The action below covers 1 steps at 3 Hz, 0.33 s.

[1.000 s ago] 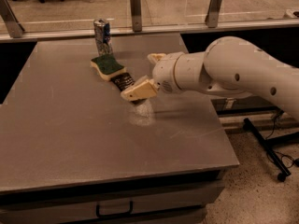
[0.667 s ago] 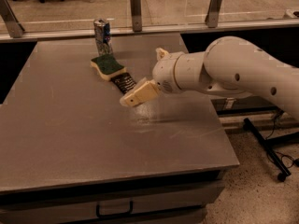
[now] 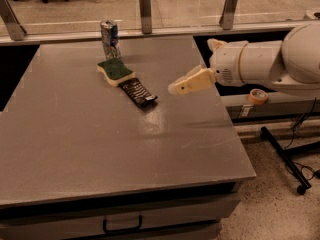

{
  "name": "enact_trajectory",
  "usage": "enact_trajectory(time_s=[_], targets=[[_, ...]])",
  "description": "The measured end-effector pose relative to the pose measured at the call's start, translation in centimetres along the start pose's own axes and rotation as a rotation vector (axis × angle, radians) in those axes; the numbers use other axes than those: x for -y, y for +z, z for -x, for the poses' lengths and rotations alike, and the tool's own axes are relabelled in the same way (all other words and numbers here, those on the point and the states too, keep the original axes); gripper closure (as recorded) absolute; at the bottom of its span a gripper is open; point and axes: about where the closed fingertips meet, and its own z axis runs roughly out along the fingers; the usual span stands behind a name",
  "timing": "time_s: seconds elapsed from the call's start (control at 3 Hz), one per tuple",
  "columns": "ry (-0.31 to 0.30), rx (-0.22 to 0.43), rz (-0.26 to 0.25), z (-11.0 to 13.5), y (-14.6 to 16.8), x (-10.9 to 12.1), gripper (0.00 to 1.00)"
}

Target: Move rxbar chocolate near sponge

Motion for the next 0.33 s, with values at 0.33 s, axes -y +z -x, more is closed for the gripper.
enact_trajectory(time_s=[0.33], targets=[[-0.007,0.008,-0.002,0.66,-0.21,0.18,0.0]])
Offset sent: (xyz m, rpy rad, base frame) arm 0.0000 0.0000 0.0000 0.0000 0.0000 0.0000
